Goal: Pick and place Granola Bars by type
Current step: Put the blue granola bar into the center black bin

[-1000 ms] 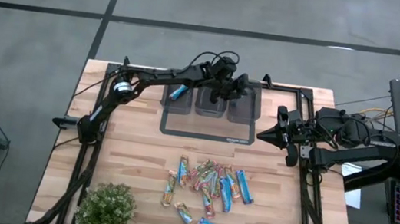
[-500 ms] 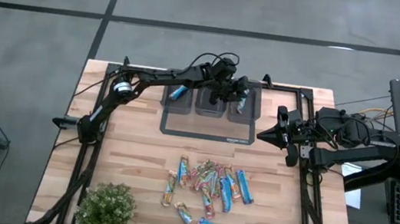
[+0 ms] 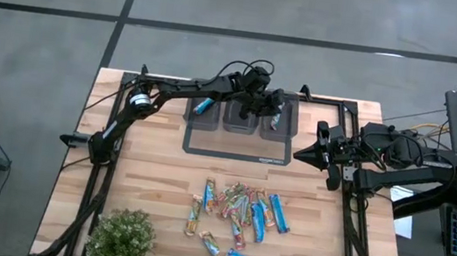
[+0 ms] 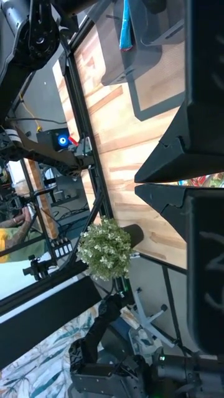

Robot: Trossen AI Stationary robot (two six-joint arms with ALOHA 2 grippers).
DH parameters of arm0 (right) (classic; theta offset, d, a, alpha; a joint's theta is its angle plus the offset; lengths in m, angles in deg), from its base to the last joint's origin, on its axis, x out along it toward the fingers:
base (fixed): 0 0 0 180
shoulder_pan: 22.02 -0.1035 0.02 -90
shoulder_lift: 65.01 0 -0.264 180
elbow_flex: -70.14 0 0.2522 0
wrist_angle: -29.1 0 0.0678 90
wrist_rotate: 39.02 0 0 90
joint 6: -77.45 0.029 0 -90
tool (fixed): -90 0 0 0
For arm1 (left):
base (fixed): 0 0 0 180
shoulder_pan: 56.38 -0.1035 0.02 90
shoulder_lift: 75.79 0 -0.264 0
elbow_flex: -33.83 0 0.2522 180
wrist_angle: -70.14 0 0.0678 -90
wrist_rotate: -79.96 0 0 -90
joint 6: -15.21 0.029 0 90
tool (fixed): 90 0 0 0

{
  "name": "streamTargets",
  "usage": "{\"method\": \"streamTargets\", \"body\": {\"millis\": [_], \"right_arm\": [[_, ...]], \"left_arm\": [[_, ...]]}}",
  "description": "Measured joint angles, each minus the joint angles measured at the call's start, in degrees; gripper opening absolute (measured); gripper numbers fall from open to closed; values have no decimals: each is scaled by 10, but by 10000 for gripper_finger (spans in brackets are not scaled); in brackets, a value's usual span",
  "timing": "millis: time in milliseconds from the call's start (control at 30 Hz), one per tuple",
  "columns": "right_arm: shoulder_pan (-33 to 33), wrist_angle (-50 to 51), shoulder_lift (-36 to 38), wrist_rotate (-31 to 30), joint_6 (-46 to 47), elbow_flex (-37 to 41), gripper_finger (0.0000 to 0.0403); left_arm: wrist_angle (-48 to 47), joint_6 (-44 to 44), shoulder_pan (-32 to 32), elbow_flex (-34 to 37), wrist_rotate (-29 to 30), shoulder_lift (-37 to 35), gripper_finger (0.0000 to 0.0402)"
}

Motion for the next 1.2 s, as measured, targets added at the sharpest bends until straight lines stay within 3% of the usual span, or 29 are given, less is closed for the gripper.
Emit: {"method": "streamTargets", "body": {"millis": [167, 300, 767, 1200], "right_arm": [[0, 0, 0, 0, 0, 0, 8], [0, 0, 0, 0, -1, 0, 8], [0, 1, 0, 0, 0, 0, 8], [0, 1, 0, 0, 4, 0, 8]], "left_arm": [[0, 13, 0, 0, 0, 0, 6], [-1, 26, 0, 0, 0, -3, 3], [-4, 221, 24, 5, 0, -112, 2], [-13, 281, 36, 8, 9, -175, 2]]}}
